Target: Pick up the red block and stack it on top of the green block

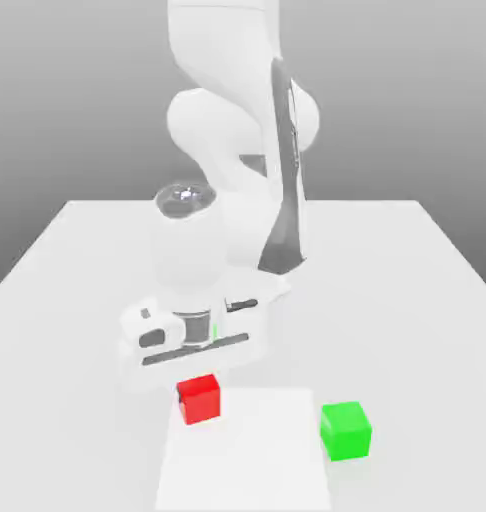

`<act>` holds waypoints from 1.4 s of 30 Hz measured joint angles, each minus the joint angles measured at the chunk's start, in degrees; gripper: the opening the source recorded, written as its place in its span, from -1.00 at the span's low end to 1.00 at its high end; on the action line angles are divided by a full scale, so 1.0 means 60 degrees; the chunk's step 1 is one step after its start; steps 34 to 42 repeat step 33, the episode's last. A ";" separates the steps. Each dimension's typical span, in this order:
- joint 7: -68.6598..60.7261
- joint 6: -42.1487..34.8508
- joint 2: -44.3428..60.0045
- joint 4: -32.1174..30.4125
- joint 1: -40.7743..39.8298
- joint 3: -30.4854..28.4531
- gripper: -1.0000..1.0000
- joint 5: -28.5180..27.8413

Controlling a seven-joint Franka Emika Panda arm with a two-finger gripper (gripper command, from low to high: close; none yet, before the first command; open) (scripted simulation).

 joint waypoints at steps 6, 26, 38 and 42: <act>0.1024 -0.1649 -0.1960 -0.0292 -0.0012 -0.0391 -1.00 -0.1431; 0.8520 -0.2958 -0.1370 0.1619 0.3248 0.1415 -1.00 -0.1362; 0.8692 -0.1809 -0.0152 0.1686 0.3187 0.1319 1.00 -0.1510; 0.8692 -0.1809 -0.0152 0.1686 0.3187 0.1319 1.00 -0.1510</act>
